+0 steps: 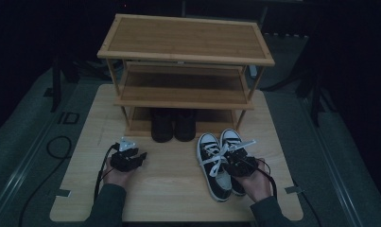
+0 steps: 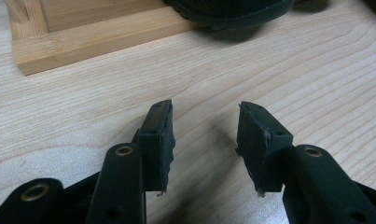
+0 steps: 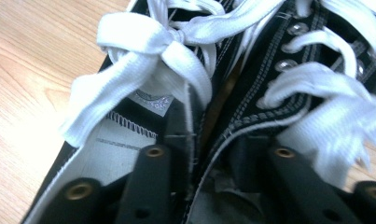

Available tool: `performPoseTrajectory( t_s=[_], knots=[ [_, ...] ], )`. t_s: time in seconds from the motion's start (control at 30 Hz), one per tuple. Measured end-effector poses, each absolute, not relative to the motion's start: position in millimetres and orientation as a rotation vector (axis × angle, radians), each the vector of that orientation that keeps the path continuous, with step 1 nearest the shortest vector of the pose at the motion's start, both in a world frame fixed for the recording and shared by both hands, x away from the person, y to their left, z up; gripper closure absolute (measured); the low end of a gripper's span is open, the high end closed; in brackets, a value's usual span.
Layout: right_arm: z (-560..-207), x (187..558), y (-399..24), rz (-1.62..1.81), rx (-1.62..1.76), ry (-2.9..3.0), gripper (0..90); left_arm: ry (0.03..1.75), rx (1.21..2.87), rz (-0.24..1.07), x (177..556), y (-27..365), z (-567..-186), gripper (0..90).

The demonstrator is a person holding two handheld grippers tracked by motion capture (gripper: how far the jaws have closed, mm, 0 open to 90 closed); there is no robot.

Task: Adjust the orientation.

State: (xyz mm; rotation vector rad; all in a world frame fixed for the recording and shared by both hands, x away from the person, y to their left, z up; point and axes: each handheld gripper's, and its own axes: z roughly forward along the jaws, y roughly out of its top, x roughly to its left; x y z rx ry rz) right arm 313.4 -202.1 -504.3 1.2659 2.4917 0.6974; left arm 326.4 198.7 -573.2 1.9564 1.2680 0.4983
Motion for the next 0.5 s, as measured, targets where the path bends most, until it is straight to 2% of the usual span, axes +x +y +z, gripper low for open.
performPoseTrajectory(
  t_s=[0.17, 0.5],
  knots=[
    [-503.6, 312.9, -207.8, 0.675, 1.251, 2.477, 85.4, 1.268, 1.956, 0.496, 326.5, 199.1, -573.1, 56.0],
    [-502.7, 310.9, -207.5, 0.647, 1.135, 2.499, 85.9, 1.268, 1.954, 0.492, 326.7, 199.6, -573.1, 56.1]
  ],
)
